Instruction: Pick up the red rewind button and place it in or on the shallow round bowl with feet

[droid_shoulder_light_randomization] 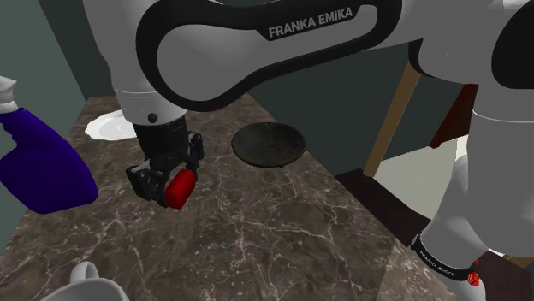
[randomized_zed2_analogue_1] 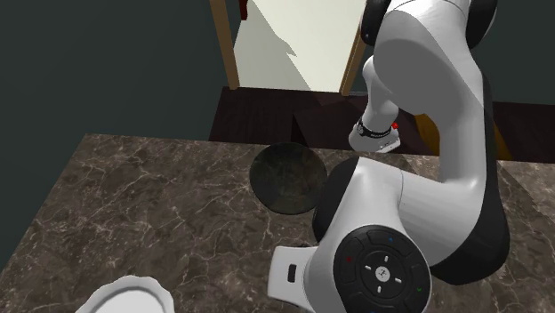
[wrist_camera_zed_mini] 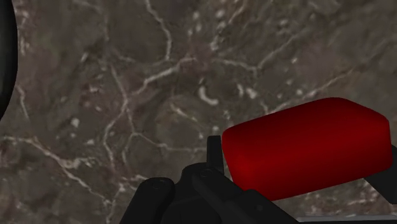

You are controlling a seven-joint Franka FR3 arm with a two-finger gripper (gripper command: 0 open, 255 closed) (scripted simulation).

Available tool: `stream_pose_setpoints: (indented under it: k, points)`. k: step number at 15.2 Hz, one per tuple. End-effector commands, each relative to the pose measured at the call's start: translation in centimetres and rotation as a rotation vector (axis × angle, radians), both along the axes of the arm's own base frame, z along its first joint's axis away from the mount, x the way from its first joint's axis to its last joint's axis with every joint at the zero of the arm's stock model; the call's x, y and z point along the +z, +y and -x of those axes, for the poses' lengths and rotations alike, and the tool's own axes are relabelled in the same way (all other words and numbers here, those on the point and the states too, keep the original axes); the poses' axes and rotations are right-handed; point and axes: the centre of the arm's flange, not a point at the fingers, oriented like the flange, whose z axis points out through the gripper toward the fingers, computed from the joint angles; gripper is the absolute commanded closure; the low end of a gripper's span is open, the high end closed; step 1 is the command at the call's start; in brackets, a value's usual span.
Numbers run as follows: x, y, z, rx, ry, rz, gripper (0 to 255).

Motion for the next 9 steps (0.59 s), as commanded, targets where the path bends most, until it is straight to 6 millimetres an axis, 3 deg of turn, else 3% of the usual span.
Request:
stream_pose_setpoints:
  k: [1,9]
  points:
    - [0.8,0.0,0.0,0.0,0.0,0.0,255]
    - [5.0,0.0,0.0,0.0,0.0,0.0,255]
